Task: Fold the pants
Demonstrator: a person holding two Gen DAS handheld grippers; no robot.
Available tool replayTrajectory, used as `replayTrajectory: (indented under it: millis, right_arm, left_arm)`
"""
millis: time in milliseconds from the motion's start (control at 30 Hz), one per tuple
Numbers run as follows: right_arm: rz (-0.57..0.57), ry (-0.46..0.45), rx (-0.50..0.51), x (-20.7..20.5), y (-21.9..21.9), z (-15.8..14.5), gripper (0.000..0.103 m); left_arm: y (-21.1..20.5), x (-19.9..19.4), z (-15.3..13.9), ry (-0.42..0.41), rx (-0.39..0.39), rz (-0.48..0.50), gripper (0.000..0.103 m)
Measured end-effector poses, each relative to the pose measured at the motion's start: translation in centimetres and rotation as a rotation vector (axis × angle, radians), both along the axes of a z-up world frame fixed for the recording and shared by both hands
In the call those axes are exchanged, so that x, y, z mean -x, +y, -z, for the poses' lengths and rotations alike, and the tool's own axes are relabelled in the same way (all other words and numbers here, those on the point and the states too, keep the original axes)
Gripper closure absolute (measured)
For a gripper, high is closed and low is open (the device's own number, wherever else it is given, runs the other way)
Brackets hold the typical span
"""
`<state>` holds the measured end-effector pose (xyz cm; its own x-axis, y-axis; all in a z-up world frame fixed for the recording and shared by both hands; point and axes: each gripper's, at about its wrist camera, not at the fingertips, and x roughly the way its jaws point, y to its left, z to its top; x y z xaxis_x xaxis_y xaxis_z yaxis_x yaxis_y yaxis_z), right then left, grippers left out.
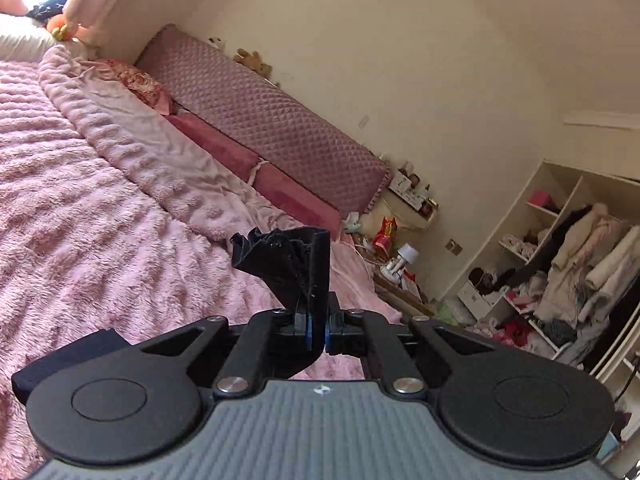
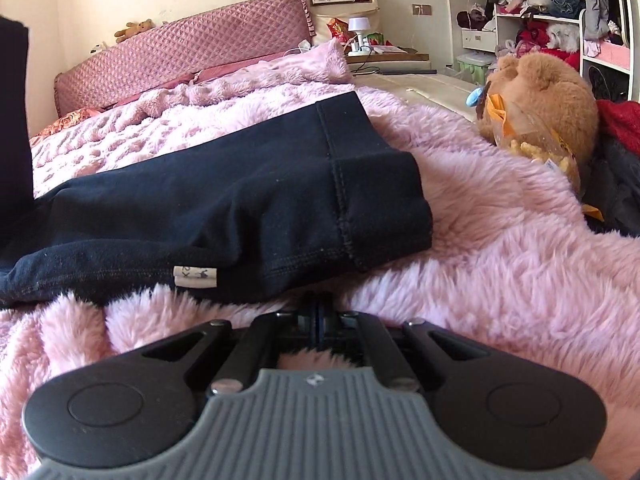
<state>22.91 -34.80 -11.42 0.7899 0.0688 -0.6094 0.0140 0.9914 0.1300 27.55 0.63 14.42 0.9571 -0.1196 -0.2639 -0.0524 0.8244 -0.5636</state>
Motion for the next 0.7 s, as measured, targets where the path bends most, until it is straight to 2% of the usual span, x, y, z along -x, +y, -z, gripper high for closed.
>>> replayTrajectory:
  millis: [133, 267, 367, 467, 567, 700]
  right_arm:
    - [-0.009, 0.007, 0.003, -0.1, -0.1, -0.1, 0.103]
    - [-0.016, 0.012, -0.046, -0.1, -0.9, -0.2, 0.103]
    - [-0.021, 0.023, -0.075, -0.2, -1.3, -0.3, 0.103]
    - [-0.034, 0.032, -0.062, -0.3, -1.1, -0.5, 0.103]
    - [-0.038, 0.044, -0.057, -0.4, -1.0, -0.6, 0.103]
    - [-0.037, 0.062, -0.07, -0.7, -1.2, -0.9, 0.103]
  left_arm:
    - [-6.5, -1.0, 0.9, 0.037, -0.035, 0.08, 0.099]
    - [-11.3, -1.4, 2.0, 0.055, -0.034, 0.14, 0.099]
    - [-15.0, -1.9, 3.3, 0.08, -0.11, 0.156, 0.099]
    - [-17.8, -2.6, 5.1, 0.125, -0.197, 0.165, 0.098]
    - [-20.6, -2.8, 6.7, 0.139, -0.325, 0.176, 0.098]
    - [-23.4, -2.9, 8.8, 0.17, -0.42, 0.213, 0.098]
